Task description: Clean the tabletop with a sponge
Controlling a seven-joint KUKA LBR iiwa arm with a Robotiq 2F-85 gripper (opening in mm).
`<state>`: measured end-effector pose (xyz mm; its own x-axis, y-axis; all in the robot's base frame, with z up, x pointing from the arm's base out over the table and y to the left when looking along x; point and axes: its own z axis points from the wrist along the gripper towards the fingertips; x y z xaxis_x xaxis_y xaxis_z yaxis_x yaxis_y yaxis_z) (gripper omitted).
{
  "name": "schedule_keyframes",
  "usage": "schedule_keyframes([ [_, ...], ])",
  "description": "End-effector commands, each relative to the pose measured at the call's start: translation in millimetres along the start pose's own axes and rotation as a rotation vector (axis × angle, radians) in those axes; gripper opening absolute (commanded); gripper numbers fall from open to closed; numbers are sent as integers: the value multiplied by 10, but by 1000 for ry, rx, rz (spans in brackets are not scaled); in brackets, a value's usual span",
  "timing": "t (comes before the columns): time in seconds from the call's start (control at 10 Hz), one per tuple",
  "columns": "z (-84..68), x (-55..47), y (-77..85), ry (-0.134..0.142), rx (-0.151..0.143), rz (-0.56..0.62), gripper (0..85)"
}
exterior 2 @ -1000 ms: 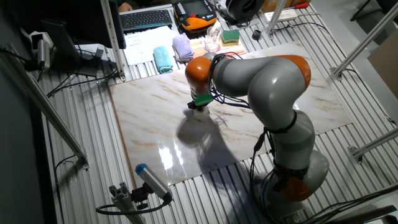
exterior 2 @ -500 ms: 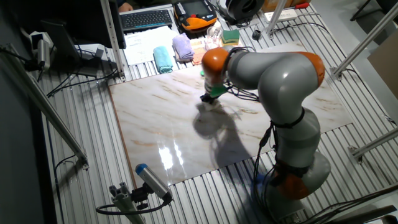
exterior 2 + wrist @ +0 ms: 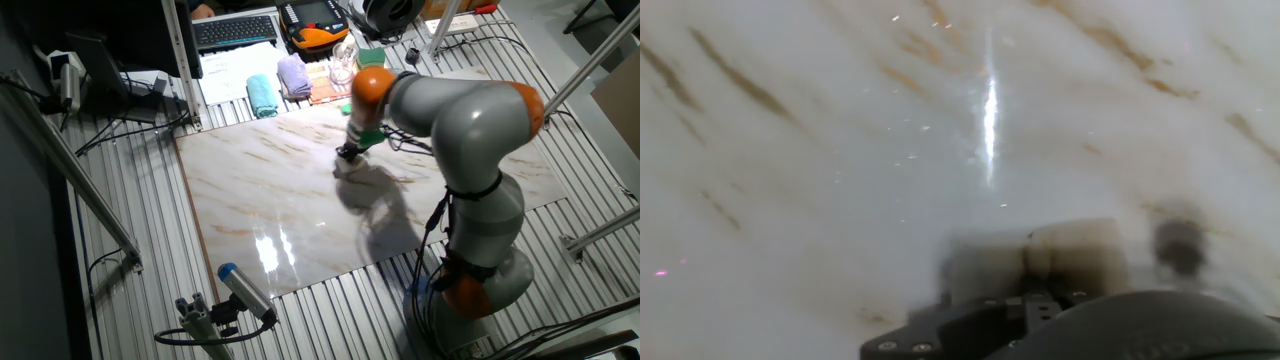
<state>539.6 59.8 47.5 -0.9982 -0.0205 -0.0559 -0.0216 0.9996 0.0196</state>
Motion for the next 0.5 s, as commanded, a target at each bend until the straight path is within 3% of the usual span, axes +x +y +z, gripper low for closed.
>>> schedule_keyframes([
  [0.0,-5,1,-91,-2,-6,5,0],
  [0.2,-18,-5,-75,1,-21,18,0],
  [0.4,-73,-37,8,14,-9,42,0],
])
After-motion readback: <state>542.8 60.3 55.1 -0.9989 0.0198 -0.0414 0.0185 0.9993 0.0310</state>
